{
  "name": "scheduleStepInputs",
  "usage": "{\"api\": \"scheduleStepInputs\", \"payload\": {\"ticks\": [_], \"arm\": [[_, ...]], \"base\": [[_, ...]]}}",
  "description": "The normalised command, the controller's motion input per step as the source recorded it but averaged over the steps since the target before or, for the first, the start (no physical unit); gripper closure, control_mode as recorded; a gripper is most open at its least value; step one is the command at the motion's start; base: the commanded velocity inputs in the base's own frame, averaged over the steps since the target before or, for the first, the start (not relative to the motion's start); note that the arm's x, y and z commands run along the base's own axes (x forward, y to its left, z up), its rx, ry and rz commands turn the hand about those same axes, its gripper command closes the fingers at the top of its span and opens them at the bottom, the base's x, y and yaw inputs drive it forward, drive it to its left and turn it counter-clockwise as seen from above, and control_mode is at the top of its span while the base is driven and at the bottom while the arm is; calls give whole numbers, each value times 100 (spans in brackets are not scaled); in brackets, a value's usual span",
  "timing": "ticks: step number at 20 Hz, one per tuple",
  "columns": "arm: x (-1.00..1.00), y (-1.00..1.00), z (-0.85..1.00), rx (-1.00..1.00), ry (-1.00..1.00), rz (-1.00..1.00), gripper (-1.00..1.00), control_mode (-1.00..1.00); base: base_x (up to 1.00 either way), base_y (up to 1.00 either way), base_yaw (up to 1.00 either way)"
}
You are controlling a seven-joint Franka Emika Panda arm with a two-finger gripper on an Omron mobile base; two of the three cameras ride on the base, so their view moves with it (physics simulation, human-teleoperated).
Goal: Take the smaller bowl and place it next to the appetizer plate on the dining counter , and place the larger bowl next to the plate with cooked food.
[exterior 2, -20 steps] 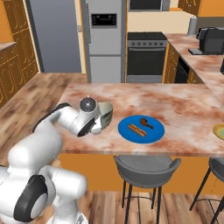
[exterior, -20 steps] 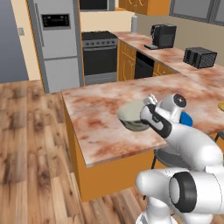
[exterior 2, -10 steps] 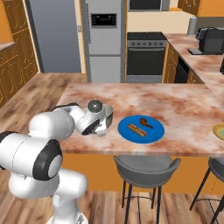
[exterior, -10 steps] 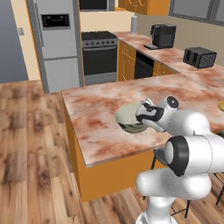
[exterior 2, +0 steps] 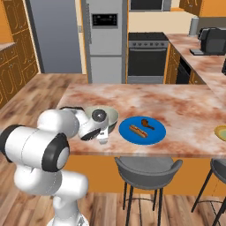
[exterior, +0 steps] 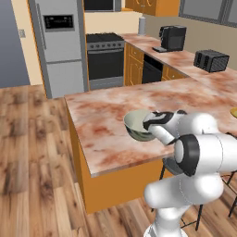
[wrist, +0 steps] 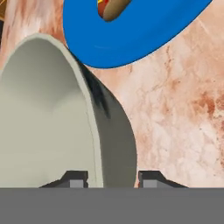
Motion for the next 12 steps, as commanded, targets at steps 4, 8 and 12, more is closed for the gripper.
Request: {"api": "scheduleStepInputs", "payload": {"ticks": [4, 8, 12], "arm": [[-2, 0, 90, 1, 0, -5, -100, -100], [0, 0, 100, 0, 2, -6, -100, -100], [-31, 0, 100, 0, 1, -5, -100, -100]], "base": [[0, 0, 0], [0, 0, 0], [0, 0, 0]]}}
